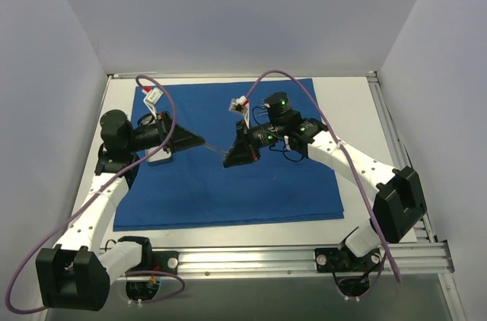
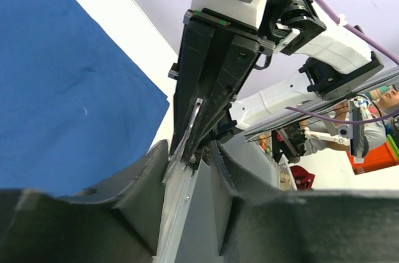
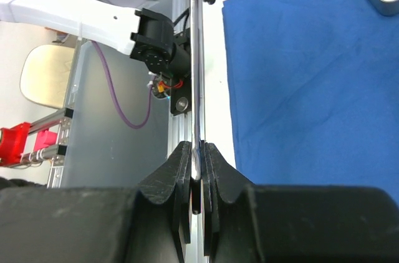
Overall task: Open and lay out the surgical kit
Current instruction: Place the medical item in the surgical kit.
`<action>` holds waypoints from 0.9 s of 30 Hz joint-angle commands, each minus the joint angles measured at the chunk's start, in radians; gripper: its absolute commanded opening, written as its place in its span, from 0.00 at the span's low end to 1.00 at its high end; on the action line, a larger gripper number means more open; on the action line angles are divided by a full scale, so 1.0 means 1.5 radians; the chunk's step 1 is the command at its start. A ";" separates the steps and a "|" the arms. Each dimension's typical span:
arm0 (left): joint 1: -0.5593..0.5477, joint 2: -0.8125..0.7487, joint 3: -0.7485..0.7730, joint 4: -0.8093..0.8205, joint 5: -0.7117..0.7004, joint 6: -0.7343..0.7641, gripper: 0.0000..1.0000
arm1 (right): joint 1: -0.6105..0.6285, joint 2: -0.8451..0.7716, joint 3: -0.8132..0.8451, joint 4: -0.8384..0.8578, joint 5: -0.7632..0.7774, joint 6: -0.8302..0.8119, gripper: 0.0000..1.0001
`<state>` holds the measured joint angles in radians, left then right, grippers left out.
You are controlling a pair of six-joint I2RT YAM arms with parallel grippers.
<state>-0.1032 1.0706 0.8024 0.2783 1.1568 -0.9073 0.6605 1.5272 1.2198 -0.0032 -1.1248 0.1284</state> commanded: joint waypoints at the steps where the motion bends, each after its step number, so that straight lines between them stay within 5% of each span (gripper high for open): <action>1: -0.003 -0.004 0.012 0.058 0.025 -0.018 0.31 | -0.004 0.007 0.024 0.036 -0.021 0.017 0.00; 5: -0.003 -0.007 0.024 0.035 0.024 -0.006 0.03 | -0.006 0.015 0.039 0.034 0.004 0.025 0.00; 7: -0.003 -0.010 0.034 -0.022 0.017 0.031 0.02 | -0.009 0.014 0.041 0.033 0.016 0.029 0.03; 11: -0.002 -0.017 0.091 -0.176 -0.053 0.118 0.02 | -0.007 0.018 0.079 -0.061 0.137 -0.024 0.54; 12: -0.003 -0.018 0.107 -0.269 -0.112 0.139 0.02 | -0.001 0.020 0.106 -0.110 0.206 -0.034 0.57; 19: -0.025 0.014 0.195 -0.439 -0.296 0.167 0.02 | 0.095 0.048 0.237 -0.219 0.505 -0.107 0.58; 27: -0.040 0.032 0.217 -0.479 -0.353 0.124 0.02 | 0.162 0.109 0.309 -0.244 0.574 -0.151 0.49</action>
<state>-0.1577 1.1168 1.0908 -0.3977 0.7074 -0.6994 0.8738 1.6630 1.6291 -0.3275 -0.3401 -0.0502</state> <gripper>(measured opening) 0.052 0.507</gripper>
